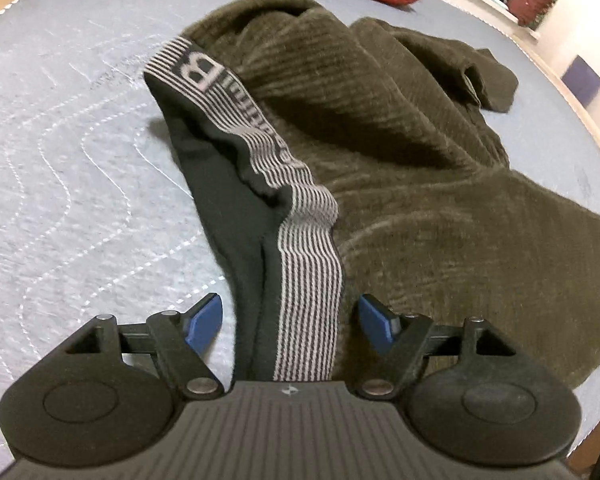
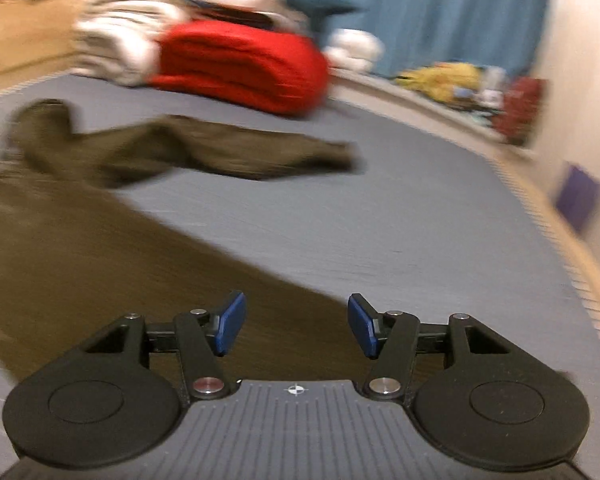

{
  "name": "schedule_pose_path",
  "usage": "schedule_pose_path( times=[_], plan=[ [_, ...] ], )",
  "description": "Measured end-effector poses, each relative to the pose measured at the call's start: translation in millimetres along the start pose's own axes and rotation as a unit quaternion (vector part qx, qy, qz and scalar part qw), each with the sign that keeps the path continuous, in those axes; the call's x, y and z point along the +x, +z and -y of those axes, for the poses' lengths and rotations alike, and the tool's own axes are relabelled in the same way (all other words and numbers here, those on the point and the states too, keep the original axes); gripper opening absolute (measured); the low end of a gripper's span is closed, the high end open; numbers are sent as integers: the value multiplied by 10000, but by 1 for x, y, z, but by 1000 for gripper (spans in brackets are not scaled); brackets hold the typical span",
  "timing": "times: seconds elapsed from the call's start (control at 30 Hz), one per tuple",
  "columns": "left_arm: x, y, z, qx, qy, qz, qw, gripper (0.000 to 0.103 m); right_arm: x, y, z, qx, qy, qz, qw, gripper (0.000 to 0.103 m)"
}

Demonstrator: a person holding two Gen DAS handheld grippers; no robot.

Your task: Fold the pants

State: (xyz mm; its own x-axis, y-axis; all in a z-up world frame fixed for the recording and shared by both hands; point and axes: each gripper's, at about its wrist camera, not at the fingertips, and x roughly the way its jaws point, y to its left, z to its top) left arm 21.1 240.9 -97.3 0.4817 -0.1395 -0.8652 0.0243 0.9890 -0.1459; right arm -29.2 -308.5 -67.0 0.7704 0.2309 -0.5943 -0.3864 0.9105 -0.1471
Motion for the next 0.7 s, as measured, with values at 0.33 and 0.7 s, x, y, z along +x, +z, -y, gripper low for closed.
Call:
schedule_pose_path(
  times=[0.33, 0.7],
  plan=[
    [8, -13, 4, 303, -91, 332, 9989, 65, 4, -12, -137, -2150, 1438, -341, 9654, 59],
    [3, -14, -1, 224, -202, 372, 9989, 50, -1, -13, -151, -2713, 2040, -473, 9394, 59]
  ],
)
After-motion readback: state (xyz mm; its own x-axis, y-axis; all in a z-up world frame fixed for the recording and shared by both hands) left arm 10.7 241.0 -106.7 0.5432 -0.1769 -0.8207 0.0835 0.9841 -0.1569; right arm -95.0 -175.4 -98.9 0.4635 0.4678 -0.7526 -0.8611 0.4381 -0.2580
